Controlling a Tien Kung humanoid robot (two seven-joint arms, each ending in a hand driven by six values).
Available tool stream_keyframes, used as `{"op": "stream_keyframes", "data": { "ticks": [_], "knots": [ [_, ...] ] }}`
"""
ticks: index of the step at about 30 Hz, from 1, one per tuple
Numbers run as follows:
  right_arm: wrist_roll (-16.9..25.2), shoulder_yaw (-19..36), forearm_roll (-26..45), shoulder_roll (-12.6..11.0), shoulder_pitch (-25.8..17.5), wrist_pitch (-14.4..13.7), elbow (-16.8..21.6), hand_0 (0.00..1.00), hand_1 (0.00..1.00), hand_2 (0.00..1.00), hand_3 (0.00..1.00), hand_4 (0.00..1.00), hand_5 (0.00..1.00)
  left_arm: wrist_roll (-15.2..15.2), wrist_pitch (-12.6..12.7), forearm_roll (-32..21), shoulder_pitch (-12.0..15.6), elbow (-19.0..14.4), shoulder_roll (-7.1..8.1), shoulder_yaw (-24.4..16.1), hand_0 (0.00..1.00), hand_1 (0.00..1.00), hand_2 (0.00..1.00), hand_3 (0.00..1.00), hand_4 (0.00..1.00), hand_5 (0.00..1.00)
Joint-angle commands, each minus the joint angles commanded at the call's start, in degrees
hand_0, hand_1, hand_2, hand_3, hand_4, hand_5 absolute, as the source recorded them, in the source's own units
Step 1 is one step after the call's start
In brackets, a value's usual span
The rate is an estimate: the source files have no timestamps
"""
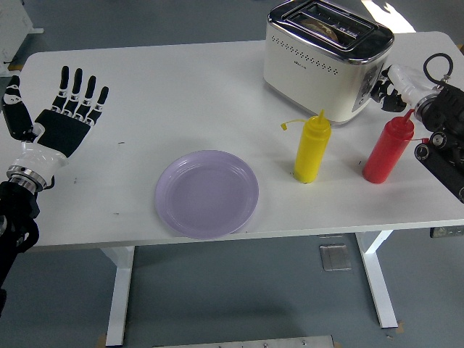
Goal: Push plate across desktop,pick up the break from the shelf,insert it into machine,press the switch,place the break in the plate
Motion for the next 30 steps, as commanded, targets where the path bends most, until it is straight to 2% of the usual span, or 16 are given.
{"op": "stream_keyframes", "data": {
  "ticks": [6, 12, 17, 23, 24, 30],
  "knots": [
    [-1.82, 3.08, -0.55, -1.21, -0.71, -0.91, 2.83, 0.301, 0.427, 0.531, 0.474, 0.175, 0.002, 0.02, 0.07, 0.02, 0.08, -0.11, 0.0, -0.1, 0.81, 0.758, 0.706, 0.728, 0.804, 0.998],
    [-3.97, 9.71, -2.09, -3.97, -1.98, 0.05, 8.97, 0.301, 0.428, 0.531, 0.474, 0.195, 0.002, 0.04, 0.11, 0.02, 0.21, -0.22, -0.03, -0.15, 0.816, 0.759, 0.706, 0.726, 0.804, 0.998],
    [-5.5, 15.92, -3.52, -6.9, -3.28, 2.23, 15.05, 0.299, 0.429, 0.532, 0.478, 0.205, 0.002, 0.05, 0.13, 0.02, 0.37, -0.29, -0.09, -0.26, 0.818, 0.761, 0.706, 0.724, 0.803, 0.998],
    [-4.26, 20.05, 0.0, -9.66, -2.88, 1.89, 20.77, 0.289, 0.434, 0.533, 0.492, 0.229, 0.002, 0.09, 0.1, -0.03, 0.39, -0.31, -0.15, -0.19, 0.82, 0.76, 0.706, 0.724, 0.803, 0.998],
    [-3.46, 19.71, 1.41, -10.23, -2.37, 2.0, 21.42, 0.295, 0.443, 0.551, 0.537, 0.48, 0.002, 0.09, 0.09, -0.07, 0.36, -0.3, -0.13, -0.13, 0.821, 0.76, 0.705, 0.724, 0.802, 0.998],
    [-1.04, 15.48, 5.66, -11.73, 1.85, 2.37, 21.94, 0.295, 0.443, 0.551, 0.537, 0.48, 0.002, 0.09, 0.1, -0.38, 0.26, -0.23, -0.01, 0.18, 0.821, 0.76, 0.705, 0.724, 0.802, 0.998]
  ]
}}
